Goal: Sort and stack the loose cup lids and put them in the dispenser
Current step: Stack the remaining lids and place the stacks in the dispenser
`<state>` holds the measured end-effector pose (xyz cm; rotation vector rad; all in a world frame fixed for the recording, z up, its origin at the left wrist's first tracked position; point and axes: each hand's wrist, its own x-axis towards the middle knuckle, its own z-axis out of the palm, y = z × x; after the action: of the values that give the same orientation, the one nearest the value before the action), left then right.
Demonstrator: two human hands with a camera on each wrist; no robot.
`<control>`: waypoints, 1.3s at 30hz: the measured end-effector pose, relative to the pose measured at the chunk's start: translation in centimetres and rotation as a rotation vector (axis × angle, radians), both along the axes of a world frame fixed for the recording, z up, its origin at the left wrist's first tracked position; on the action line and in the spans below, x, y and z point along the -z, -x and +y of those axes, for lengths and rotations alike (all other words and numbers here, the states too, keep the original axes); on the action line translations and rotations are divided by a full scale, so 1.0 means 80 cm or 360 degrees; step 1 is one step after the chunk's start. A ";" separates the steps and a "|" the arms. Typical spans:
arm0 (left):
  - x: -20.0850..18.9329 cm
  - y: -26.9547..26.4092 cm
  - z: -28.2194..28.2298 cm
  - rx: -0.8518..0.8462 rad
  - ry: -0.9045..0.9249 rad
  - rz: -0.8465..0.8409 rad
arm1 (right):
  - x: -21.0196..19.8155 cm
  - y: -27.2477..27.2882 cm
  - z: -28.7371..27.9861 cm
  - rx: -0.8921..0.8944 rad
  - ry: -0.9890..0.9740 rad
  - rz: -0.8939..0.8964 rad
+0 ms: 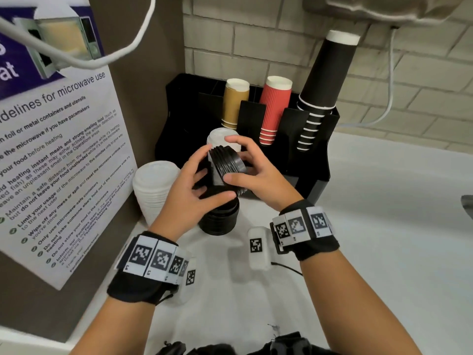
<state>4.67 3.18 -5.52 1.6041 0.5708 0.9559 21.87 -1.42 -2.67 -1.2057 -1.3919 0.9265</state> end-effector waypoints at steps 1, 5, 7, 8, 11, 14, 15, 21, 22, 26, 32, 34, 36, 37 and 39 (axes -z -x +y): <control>0.000 -0.003 -0.002 0.0023 0.0000 -0.0030 | 0.000 0.001 -0.003 -0.0027 0.0001 0.0046; 0.000 -0.005 0.000 0.0067 -0.0015 -0.0150 | -0.004 -0.008 -0.010 -0.0112 0.0118 0.0154; -0.001 -0.004 0.003 0.0115 -0.0009 -0.0176 | -0.009 -0.014 -0.013 -0.0141 0.0149 0.0133; -0.001 -0.006 0.003 0.0127 -0.0024 -0.0181 | -0.011 -0.015 -0.015 -0.0149 0.0150 0.0115; 0.000 -0.012 0.002 0.0112 -0.0088 -0.0184 | -0.013 -0.017 -0.018 -0.0142 0.0144 0.0121; 0.002 -0.015 0.003 0.0122 -0.0084 -0.0162 | -0.012 -0.019 -0.020 -0.0114 0.0138 0.0171; 0.003 -0.015 0.004 0.0136 -0.0075 -0.0151 | -0.012 -0.020 -0.021 -0.0109 0.0134 0.0170; 0.005 -0.015 0.007 0.0174 -0.0050 -0.0110 | -0.007 -0.015 -0.020 0.0015 0.0078 0.0086; 0.006 -0.015 0.007 0.0181 -0.0043 -0.0115 | -0.006 -0.014 -0.019 0.0028 0.0070 0.0079; 0.008 -0.017 0.010 0.0214 0.0005 -0.0112 | -0.008 -0.011 -0.015 0.0043 0.0038 -0.0012; -0.002 -0.006 0.016 -0.0035 0.0020 -0.0142 | -0.030 -0.047 0.020 0.0434 -0.0188 -0.0248; -0.004 0.003 0.017 -0.0133 -0.0001 -0.0135 | -0.033 -0.073 0.030 0.0629 -0.0161 -0.0438; -0.005 0.010 0.018 -0.0168 -0.0016 -0.0115 | -0.027 -0.095 0.039 0.0713 -0.0016 -0.0804; -0.005 0.012 0.018 -0.0179 -0.0022 -0.0103 | -0.023 -0.102 0.044 0.0706 0.0082 -0.1023; -0.006 0.014 0.018 -0.0204 -0.0032 -0.0085 | -0.015 -0.106 0.053 0.0601 0.0304 -0.1391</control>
<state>3.55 4.59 -5.07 1.5699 0.6346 1.0997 30.31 2.78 -1.44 -2.0791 -1.6510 0.2473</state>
